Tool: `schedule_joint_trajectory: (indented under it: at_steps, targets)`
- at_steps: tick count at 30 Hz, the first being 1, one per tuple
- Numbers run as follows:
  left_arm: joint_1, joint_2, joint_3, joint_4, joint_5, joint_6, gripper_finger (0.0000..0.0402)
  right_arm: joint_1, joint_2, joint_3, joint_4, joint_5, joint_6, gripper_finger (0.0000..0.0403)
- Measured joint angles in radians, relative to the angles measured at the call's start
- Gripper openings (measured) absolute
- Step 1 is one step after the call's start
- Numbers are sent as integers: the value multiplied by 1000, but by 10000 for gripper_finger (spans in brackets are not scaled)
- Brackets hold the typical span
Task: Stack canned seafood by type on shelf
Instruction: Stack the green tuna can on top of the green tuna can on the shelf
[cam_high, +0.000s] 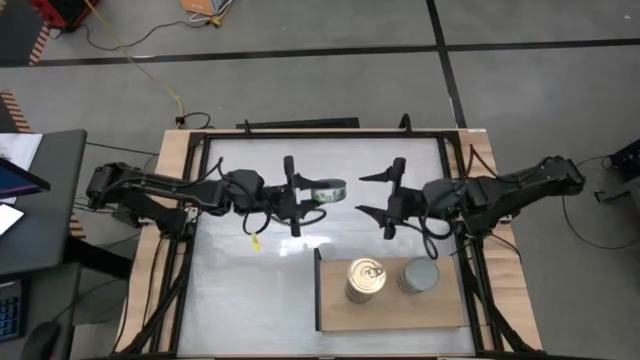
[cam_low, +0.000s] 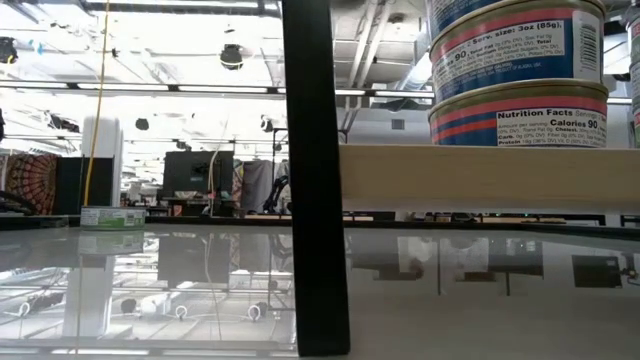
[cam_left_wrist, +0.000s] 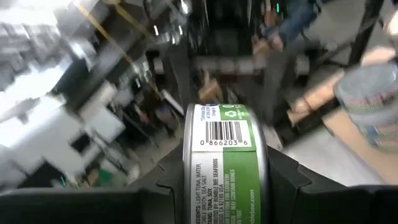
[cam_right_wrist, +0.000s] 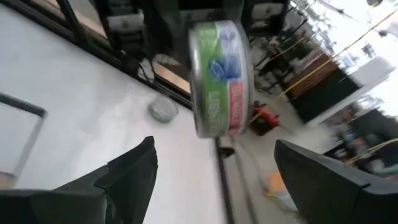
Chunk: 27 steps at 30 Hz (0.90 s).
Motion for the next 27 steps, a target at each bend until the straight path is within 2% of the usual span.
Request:
schedule_joint_trajectory:
  at_steps: [4, 9, 14, 17, 23, 27]
  targets:
    - [-13, 8, 0, 49, 20, 63, 129, 7, 39, 0, 65, 76, -108, 369]
    - [-13, 10, 0, 78, 58, 74, 130, 8, 66, -1, 156, 69, -178, 379]
    - [-12, 9, 0, 94, 139, 145, 131, 10, 88, -1, 235, 23, -244, 369]
    - [-12, 9, 0, 95, 153, 177, 131, 11, 94, -1, 249, -10, -274, 349]
    - [-2, 20, 0, 99, 151, 195, 131, 2, 123, -1, 312, -113, -286, 283]
    - [7, 25, 1, 68, 148, 185, 131, -5, 129, -1, 325, -122, -285, 239]
